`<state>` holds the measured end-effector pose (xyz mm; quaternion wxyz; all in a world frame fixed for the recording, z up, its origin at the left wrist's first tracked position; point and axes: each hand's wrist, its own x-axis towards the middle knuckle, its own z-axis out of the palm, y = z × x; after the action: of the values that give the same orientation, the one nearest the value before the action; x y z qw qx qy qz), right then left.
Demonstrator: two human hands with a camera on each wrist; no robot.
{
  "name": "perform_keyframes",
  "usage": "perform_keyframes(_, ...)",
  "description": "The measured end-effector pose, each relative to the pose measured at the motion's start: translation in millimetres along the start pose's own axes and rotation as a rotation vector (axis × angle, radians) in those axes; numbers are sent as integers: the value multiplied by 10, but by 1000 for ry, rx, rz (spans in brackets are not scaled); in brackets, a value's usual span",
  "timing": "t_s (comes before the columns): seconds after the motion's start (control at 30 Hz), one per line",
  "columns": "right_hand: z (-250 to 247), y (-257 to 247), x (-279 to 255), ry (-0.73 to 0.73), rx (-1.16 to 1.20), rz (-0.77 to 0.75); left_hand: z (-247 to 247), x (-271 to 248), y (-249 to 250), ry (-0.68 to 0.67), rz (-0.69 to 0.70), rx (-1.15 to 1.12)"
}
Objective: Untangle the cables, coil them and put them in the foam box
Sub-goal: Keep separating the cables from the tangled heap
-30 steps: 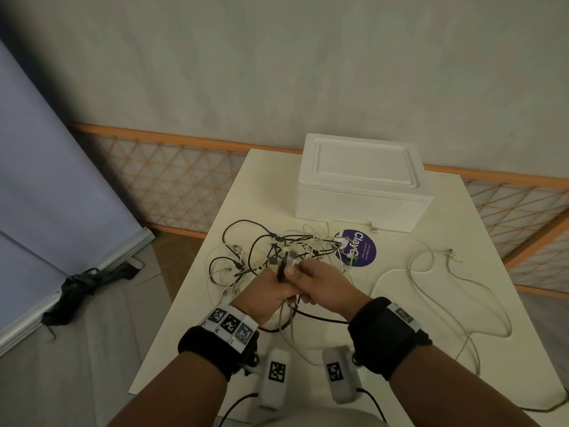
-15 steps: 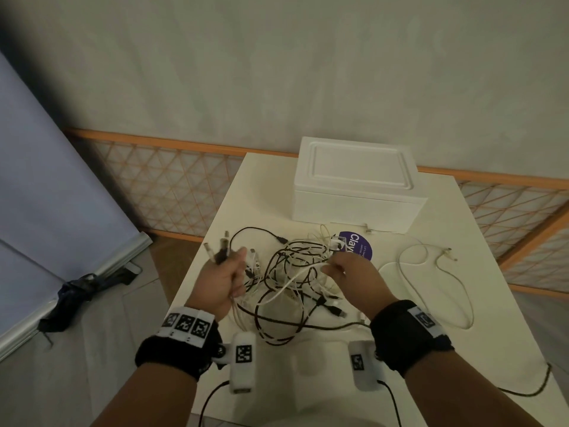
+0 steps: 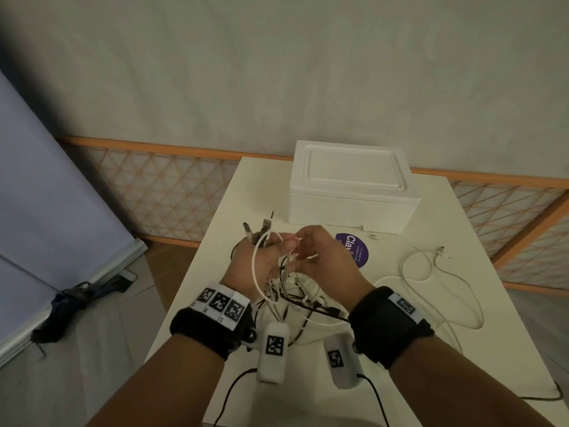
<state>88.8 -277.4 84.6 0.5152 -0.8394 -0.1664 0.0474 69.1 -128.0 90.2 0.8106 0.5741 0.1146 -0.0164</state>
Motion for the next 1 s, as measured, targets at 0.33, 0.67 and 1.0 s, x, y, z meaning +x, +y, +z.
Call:
perform_keyframes(0.33,52,60,206,-42,-224,-45,-35,107,-113,-32,-40,150)
perform_keyframes(0.67,-384,-692,255,262,199,-260,-401,557,-569,-1,-137,700)
perform_keyframes(1.0,-325,-195,429,42,-61,15,-453,628,-452,127,-100,766)
